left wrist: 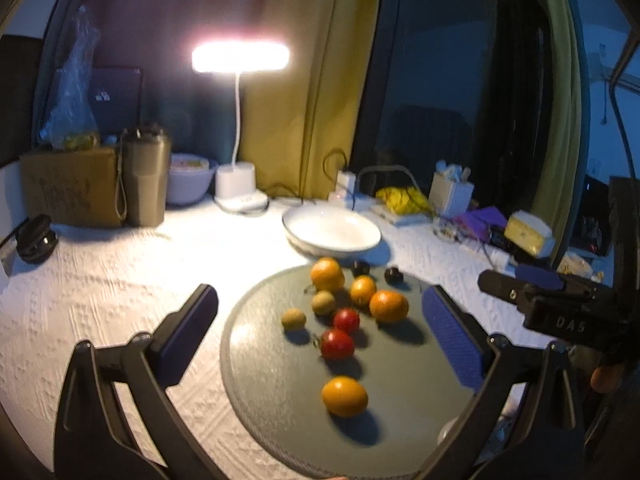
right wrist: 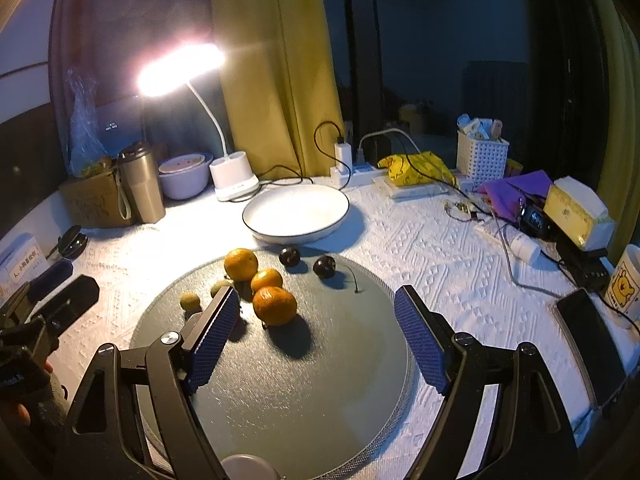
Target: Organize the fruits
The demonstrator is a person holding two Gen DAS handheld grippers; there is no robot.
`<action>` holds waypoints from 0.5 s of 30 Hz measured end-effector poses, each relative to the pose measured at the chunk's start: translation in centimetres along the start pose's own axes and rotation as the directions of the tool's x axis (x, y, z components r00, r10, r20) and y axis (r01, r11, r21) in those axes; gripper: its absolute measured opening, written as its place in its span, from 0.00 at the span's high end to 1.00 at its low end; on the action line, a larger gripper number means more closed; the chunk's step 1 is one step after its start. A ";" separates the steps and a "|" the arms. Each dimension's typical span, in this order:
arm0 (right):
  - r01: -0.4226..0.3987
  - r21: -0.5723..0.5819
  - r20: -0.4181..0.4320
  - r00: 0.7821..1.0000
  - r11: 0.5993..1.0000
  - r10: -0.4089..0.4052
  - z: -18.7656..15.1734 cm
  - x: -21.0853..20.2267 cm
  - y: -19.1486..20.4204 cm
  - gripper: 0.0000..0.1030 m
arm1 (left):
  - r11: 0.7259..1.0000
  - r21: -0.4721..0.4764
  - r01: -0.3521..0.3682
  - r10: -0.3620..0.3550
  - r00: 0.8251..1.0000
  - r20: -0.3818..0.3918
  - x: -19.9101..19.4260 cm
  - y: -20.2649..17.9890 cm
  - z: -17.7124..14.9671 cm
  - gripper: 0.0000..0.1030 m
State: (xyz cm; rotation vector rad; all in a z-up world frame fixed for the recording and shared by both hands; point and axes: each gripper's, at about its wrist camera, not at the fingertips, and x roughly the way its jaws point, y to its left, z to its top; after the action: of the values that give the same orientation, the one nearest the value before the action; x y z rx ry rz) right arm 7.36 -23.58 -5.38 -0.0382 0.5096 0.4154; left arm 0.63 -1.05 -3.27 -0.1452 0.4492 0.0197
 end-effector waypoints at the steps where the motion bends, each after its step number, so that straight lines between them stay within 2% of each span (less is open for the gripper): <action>1: 0.003 0.004 -0.009 1.000 1.000 -0.003 -0.4 0.2 -0.2 0.20 | 1.000 -0.001 0.007 -0.007 1.000 -0.014 0.3 -0.1 -0.4 0.00; 5: 0.009 0.018 -0.048 0.999 1.000 -0.009 -1.3 1.2 -0.9 0.20 | 0.999 -0.007 0.033 -0.034 0.995 -0.096 1.8 -1.2 -2.1 0.00; 7: 0.010 0.026 -0.070 0.998 1.000 -0.008 -1.9 1.6 -1.5 0.20 | 0.999 0.022 0.028 -0.025 0.993 -0.112 2.9 -1.7 -2.9 0.01; 11: 0.013 0.037 -0.092 0.996 0.999 -0.009 -2.5 2.3 -2.3 0.20 | 0.998 0.052 0.019 -0.008 0.978 -0.206 4.9 -2.3 -4.1 0.02; 13: 0.013 0.042 -0.098 0.995 0.999 -0.009 -2.7 2.7 -2.6 0.20 | 0.997 0.070 0.018 0.000 0.968 -0.251 5.8 -2.6 -4.7 0.20; 14: 0.013 0.043 -0.101 0.995 0.999 -0.009 -2.8 2.9 -2.7 0.20 | 0.996 0.083 0.014 0.009 0.961 -0.277 6.3 -2.6 -5.0 0.25; 15: 0.012 0.042 -0.106 0.994 0.999 -0.007 -2.8 3.1 -2.8 0.20 | 0.996 0.086 0.016 0.011 0.953 -0.303 6.8 -2.5 -5.3 0.36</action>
State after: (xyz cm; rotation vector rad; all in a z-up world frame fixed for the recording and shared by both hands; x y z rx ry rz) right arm 9.61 -25.32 -9.52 -0.0214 0.6226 0.3941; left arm 4.54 -4.40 -10.63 -0.0614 0.7565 -0.0254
